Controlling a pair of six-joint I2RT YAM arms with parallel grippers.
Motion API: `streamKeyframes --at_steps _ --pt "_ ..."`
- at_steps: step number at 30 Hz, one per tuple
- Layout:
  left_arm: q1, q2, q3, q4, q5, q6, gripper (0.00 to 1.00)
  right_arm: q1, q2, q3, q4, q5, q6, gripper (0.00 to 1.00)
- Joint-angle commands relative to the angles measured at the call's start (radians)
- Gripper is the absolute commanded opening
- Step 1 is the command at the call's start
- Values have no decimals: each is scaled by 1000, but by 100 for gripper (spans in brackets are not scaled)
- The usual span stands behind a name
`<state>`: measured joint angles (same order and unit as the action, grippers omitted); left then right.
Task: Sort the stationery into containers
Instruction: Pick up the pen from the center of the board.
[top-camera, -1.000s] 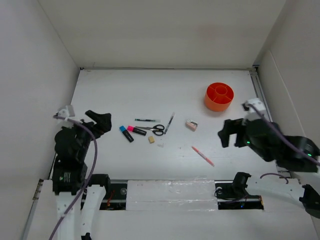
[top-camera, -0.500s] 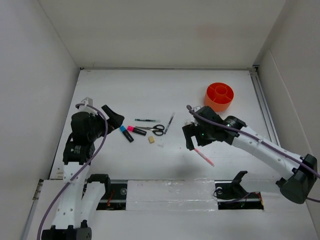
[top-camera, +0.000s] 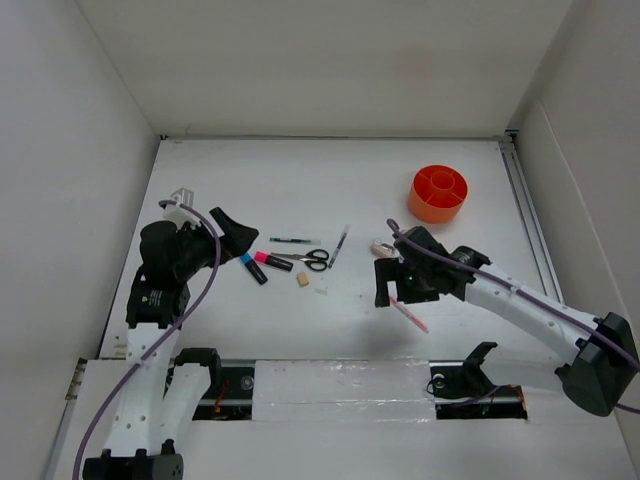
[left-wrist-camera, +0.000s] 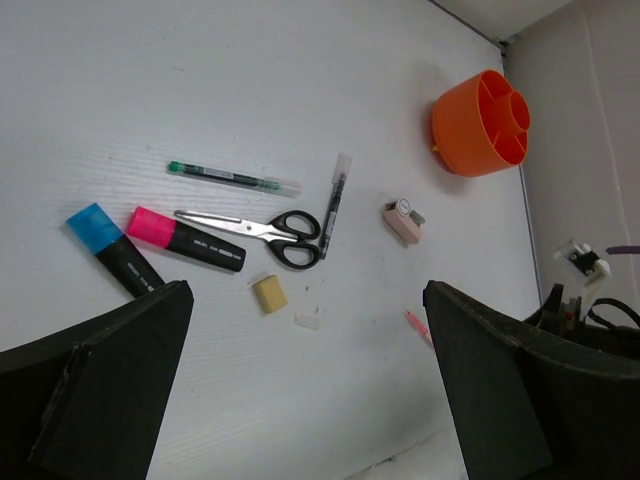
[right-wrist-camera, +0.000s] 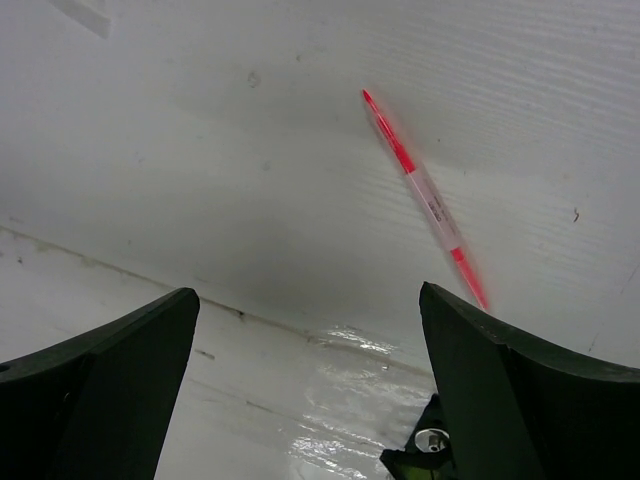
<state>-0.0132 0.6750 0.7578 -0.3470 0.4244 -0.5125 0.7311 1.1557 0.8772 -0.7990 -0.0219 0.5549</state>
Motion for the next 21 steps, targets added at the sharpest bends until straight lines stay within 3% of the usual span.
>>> streamKeyframes --at_steps 1,21 --pt "-1 -11 -2 59 79 35 100 -9 -25 -27 64 36 71 98" --pt "-1 -11 -11 88 201 63 100 -58 18 -181 113 132 152 98"
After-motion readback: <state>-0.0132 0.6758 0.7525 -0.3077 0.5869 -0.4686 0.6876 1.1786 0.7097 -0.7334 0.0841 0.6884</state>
